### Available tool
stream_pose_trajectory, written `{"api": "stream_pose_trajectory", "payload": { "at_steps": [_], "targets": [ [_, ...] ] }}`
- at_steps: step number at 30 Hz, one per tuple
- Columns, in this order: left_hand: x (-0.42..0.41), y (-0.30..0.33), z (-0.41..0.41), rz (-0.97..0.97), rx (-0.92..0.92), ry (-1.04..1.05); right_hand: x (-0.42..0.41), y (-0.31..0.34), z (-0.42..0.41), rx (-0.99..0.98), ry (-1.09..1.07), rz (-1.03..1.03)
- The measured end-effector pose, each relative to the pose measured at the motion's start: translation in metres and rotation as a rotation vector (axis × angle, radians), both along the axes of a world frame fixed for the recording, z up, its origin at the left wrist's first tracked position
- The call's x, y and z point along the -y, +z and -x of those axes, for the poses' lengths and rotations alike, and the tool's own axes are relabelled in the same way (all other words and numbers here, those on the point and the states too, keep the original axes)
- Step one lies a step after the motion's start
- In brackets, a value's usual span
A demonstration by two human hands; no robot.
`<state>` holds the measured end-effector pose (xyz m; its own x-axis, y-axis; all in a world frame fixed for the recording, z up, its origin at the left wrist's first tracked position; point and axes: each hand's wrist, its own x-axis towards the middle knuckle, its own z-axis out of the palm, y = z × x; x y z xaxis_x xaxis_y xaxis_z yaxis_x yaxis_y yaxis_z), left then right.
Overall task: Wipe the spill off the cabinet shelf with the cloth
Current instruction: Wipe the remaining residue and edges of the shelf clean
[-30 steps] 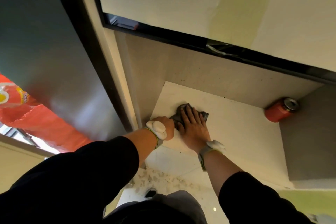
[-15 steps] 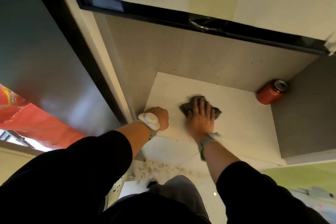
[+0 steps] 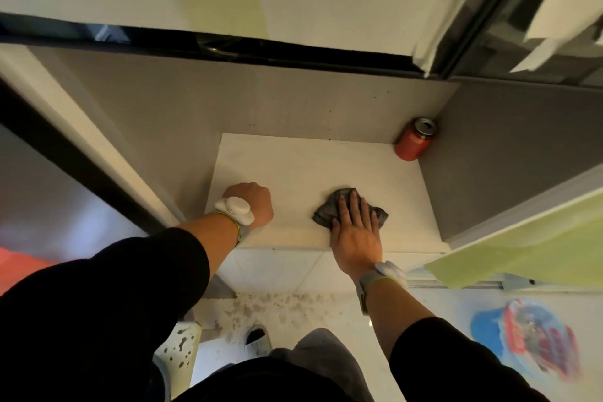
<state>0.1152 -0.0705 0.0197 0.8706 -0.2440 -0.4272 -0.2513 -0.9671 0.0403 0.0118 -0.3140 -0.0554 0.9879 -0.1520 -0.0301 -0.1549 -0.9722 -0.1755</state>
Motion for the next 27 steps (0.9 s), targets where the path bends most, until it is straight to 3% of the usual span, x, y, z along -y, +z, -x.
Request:
{"api": "stream_pose_trajectory", "payload": {
  "at_steps": [12,17,21,27],
  "targets": [
    [0.083,-0.017,0.01,0.04,0.191,-0.197,0.064,0.009,-0.024,-0.146,-0.187,-0.058],
    [0.083,-0.021,0.006,0.028,0.169,-0.132,0.098,0.018,-0.064,-0.268,-0.147,-0.068],
    [0.084,-0.021,0.0,0.046,0.185,-0.053,0.093,0.015,-0.066,-0.222,-0.123,-0.04],
    [0.087,-0.025,-0.012,0.067,0.05,0.001,0.09,0.01,-0.109,-0.187,0.087,-0.063]
  ]
}}
